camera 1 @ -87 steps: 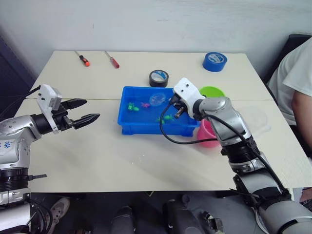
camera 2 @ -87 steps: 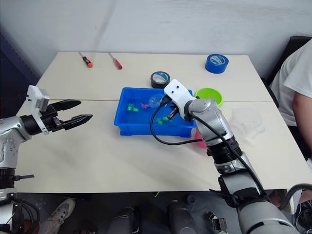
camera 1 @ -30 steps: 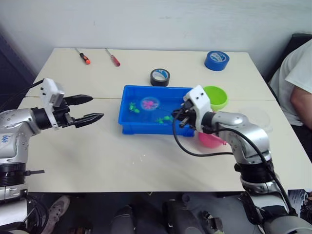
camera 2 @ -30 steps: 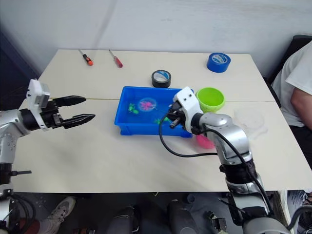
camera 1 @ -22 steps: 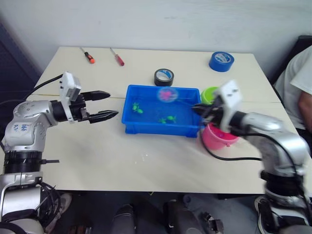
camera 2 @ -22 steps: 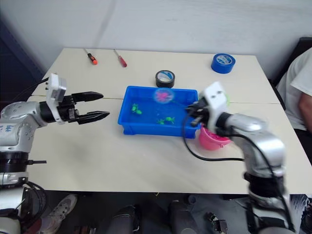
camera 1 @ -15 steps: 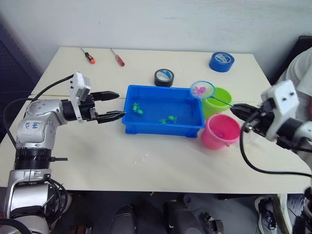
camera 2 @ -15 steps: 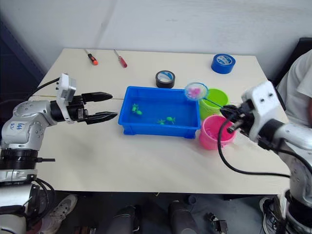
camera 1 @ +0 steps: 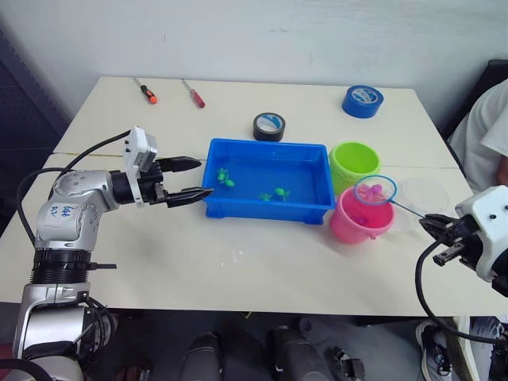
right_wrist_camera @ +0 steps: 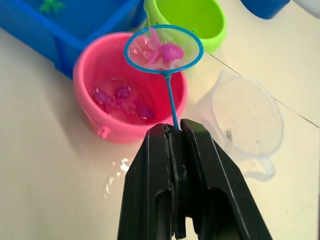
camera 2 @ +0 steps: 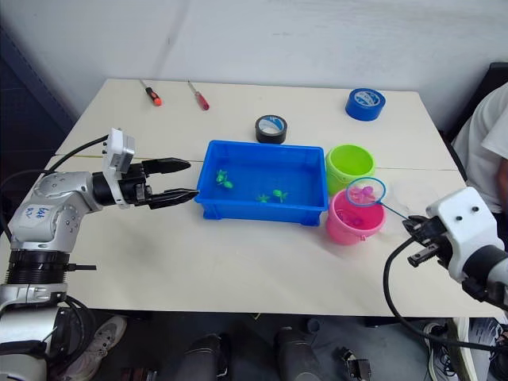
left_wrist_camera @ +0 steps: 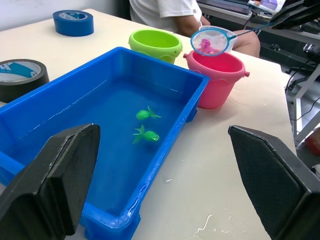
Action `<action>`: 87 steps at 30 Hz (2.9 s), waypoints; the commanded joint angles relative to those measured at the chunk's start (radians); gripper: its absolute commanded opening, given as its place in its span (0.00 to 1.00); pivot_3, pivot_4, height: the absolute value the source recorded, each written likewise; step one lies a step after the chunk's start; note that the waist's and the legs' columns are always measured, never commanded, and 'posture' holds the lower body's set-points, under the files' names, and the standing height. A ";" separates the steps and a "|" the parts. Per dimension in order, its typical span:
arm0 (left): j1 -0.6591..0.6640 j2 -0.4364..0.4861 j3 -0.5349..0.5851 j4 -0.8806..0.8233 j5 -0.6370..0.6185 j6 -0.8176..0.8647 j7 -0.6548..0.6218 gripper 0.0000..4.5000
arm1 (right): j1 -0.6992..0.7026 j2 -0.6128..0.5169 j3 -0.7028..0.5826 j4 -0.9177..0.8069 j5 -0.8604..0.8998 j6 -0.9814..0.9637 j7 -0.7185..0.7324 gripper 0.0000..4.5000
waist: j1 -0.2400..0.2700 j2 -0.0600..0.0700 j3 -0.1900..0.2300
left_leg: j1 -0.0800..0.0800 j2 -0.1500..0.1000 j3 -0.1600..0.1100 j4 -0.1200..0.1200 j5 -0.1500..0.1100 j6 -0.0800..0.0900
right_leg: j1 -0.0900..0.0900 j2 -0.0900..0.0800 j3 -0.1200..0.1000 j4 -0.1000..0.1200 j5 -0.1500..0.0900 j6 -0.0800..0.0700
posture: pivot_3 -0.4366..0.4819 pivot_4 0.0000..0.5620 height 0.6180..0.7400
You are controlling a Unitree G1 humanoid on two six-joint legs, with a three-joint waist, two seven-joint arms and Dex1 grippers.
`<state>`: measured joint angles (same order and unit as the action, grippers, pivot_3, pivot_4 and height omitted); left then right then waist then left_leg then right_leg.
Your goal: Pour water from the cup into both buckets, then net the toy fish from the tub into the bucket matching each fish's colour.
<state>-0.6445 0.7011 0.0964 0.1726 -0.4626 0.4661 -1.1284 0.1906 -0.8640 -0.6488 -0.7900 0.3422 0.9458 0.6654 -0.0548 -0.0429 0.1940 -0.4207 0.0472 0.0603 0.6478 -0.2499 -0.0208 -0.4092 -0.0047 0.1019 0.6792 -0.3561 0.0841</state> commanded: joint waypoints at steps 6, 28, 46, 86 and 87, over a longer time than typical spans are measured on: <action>-0.052 0.023 -0.012 0.002 -0.013 -0.028 -0.105 0.99 | 0.123 -0.075 0.064 0.051 -0.284 -0.386 -0.026 0.00 | 0.000 0.000 0.000 | 0.000 0.000 0.001 0.001 0.000 0.000 | 0.000 0.001 0.001 0.000 0.000 0.001 | 0.48 0.27 0.95; -0.126 -0.020 -0.056 0.149 0.038 -0.143 -0.181 0.99 | 0.345 -0.039 0.054 0.147 -0.944 -1.066 -0.179 0.00 | 0.002 0.000 0.000 | 0.002 0.000 0.004 0.002 0.000 0.000 | 0.001 0.004 0.003 0.001 0.001 0.002 | 0.48 0.27 0.95; -0.131 -0.024 -0.042 0.187 0.038 -0.161 -0.173 0.99 | 0.090 0.024 0.095 0.073 -0.965 -1.054 -0.136 0.00 | -0.005 0.000 0.000 | 0.018 0.001 0.007 0.001 0.000 -0.001 | 0.016 0.005 0.006 0.001 0.001 0.001 | 0.48 0.27 0.95; 0.232 0.106 0.173 -0.185 -0.062 0.004 0.080 0.99 | -0.887 0.061 0.975 0.606 -0.742 -0.457 0.277 0.00 | -0.030 0.000 0.000 | 0.015 0.000 0.003 0.000 -0.001 0.001 | 0.013 -0.002 0.001 0.003 0.000 0.000 | 0.48 0.27 0.95; 0.234 0.105 0.174 -0.190 -0.065 0.007 0.083 0.99 | -0.880 0.064 0.974 0.594 -0.735 -0.445 0.289 0.00 | -0.030 0.000 0.000 | 0.015 0.000 0.003 0.000 -0.001 0.001 | 0.013 -0.002 0.001 0.003 0.000 0.000 | 0.48 0.27 0.95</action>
<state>-0.4138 0.7988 0.2341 0.0232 -0.5026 0.4719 -1.0530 -0.6920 -0.7856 0.3442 -0.1555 -0.3991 0.4883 0.9357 -0.0844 -0.0429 0.1942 -0.4055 0.0477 0.0635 0.6478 -0.2504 -0.0196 -0.3964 -0.0070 0.1030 0.6820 -0.3561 0.0837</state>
